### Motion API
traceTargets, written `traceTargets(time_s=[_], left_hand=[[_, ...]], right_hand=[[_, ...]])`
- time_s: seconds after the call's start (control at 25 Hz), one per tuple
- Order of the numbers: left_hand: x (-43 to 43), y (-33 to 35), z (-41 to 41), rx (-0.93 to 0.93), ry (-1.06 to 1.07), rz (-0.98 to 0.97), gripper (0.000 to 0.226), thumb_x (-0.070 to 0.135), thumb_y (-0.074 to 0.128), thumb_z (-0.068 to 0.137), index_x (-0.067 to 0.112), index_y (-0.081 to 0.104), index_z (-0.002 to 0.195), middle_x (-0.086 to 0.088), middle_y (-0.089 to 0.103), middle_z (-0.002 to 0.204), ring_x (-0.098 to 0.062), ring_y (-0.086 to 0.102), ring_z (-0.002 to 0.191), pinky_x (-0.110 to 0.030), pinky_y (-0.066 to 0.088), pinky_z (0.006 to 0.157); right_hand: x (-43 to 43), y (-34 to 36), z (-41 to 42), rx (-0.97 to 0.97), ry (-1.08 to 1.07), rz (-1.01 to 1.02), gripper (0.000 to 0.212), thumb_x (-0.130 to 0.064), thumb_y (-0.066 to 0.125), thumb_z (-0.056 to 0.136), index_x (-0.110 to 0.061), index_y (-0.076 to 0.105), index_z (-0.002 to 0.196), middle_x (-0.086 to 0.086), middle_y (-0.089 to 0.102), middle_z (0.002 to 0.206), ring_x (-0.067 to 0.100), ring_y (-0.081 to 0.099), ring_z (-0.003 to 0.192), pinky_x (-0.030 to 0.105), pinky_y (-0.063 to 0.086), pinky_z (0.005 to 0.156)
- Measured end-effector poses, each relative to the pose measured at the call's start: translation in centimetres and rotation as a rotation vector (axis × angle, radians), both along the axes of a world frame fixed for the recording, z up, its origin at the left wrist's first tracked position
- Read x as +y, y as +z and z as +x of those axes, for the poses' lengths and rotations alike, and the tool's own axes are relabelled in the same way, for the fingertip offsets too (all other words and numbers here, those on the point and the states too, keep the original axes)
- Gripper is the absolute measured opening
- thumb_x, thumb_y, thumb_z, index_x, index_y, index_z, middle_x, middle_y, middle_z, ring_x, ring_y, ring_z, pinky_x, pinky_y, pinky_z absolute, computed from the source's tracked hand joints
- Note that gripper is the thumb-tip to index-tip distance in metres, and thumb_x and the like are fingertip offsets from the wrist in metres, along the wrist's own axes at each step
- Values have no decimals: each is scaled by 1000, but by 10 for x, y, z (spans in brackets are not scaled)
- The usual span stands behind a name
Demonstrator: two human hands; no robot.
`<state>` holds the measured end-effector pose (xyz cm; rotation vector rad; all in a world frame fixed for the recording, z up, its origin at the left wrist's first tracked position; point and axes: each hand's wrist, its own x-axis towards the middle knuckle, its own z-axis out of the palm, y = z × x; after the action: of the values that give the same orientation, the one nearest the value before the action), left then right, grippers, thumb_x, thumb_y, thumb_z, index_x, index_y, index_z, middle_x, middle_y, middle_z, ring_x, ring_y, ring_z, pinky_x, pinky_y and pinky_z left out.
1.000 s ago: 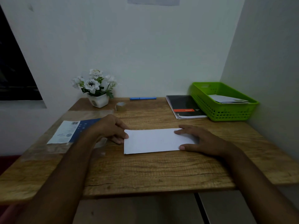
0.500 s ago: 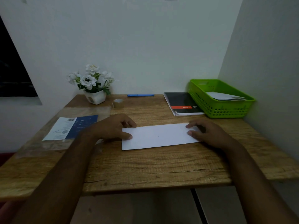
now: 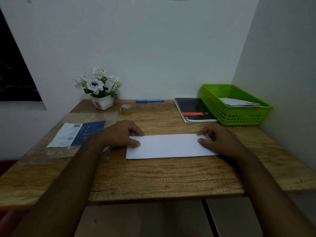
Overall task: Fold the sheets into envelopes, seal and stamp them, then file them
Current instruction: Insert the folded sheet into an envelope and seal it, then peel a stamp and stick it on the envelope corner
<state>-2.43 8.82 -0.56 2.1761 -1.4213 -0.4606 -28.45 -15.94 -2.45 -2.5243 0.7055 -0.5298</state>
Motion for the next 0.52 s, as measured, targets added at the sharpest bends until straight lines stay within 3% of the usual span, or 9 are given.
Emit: traceTargets(time_s=[0.16, 0.28, 0.4, 0.52], left_hand=[[-1, 1, -1, -10, -8, -25, 33, 22, 78, 74, 31, 66, 104, 15, 60, 105, 0, 55, 96, -11, 40, 70], [-3, -1, -3, -15, 39, -172, 28, 16, 75, 76, 26, 68, 101, 10, 65, 100, -2, 59, 88, -9, 44, 67], [-5, -3, -2, -89, 137, -336, 21, 9, 72, 79, 20, 69, 97, 3, 66, 92, -7, 59, 81, -14, 47, 66], [-4, -5, 4, -179, 285, -432, 15, 8, 67, 81, 14, 71, 94, 2, 66, 88, -8, 59, 79, -24, 50, 70]], right_hand=[[2, -1, 6, -37, 0, 15, 10, -45, 72, 76, -43, 64, 82, -27, 63, 89, -4, 57, 84, 38, 46, 84], [8, 5, 25, -155, 9, 69, 5, -34, 72, 82, -36, 67, 82, -20, 67, 82, -1, 59, 76, 29, 45, 73], [28, 15, 58, -216, 171, 115, 7, -25, 70, 86, -32, 69, 88, -14, 69, 84, 4, 61, 76, 27, 47, 69], [53, 20, 98, -195, 294, 104, 4, -27, 69, 87, -30, 71, 87, -14, 69, 84, 0, 60, 75, 29, 52, 73]])
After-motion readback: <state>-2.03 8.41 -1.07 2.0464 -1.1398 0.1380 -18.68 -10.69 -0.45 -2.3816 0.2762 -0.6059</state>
